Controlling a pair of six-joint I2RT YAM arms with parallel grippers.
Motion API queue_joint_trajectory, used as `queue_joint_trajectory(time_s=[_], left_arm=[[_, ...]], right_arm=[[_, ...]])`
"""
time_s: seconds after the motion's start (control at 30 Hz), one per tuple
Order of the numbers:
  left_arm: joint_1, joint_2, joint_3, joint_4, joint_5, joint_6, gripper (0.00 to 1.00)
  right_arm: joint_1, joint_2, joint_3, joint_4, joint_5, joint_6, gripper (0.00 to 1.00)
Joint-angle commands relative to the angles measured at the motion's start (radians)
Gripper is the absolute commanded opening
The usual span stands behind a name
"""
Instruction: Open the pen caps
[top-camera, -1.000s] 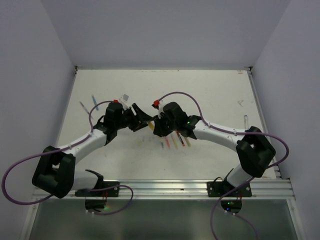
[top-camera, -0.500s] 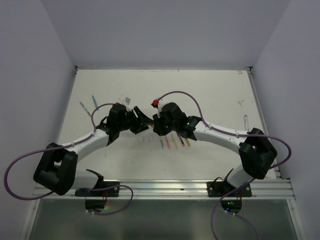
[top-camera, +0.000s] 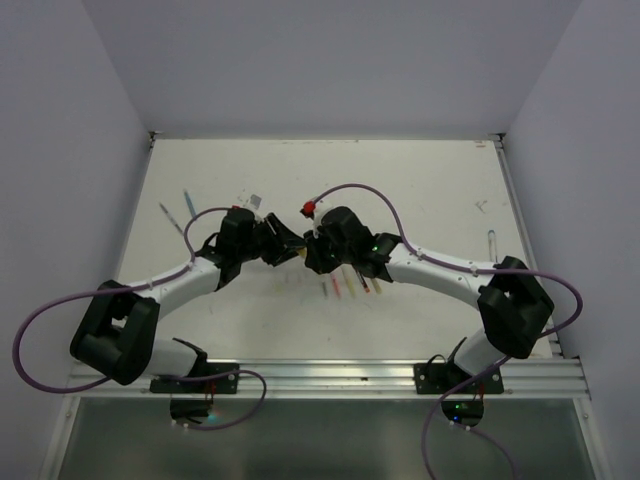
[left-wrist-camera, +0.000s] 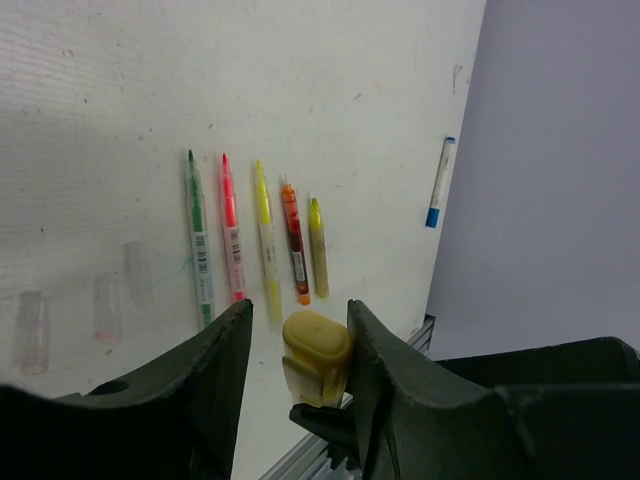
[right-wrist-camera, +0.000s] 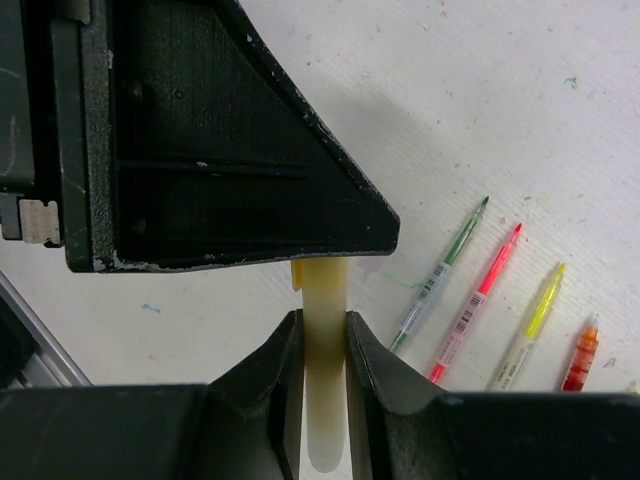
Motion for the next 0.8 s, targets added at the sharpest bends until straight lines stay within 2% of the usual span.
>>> queue_joint_trajectory(time_s=[0.0,0.13,0.17,0.23,0.3,0.5,0.53,0.63,0.77], left_arm=[[-0.008,0.004,0.007,0.074,-0.009,-0.015,0.45],[-0.011,-0.003,0.003,0.079,-0.005,-0.015,0.28],[-0.012,-0.006,-0.002,0.08,-0.003,-0.017,0.21],[-0.014,-0.008,-0.008,0.096,0.005,-0.02,0.13],[-0.015,-0.008,-0.02,0.106,0.009,-0.023,0.01],[-0.02,-0.016,-0.034,0.114,0.023,-0.017,0.0],[-0.02,-0.019,-0.037,0.114,0.023,-0.02,0.0],[-0.02,-0.032,-0.037,0.122,0.022,-0.031,0.0],[-0.018,-0.039,-0.016,0.123,0.026,-0.041,0.0]], right_arm=[[0.005,-0.018,0.038,0.045,-0.019,0.01,0.0],[0.005,-0.013,0.036,0.059,-0.016,0.016,0.0],[0.007,-0.011,0.035,0.065,-0.018,0.019,0.0],[0.005,-0.007,0.04,0.065,-0.012,0.024,0.0],[0.007,-0.005,0.044,0.065,-0.002,0.027,0.0],[0.007,-0.002,0.046,0.064,0.01,0.024,0.0],[0.007,-0.002,0.043,0.062,0.013,0.021,0.09],[0.007,0.001,0.021,0.07,0.011,0.016,0.27],[0.008,0.018,0.013,0.061,0.016,0.007,0.29]])
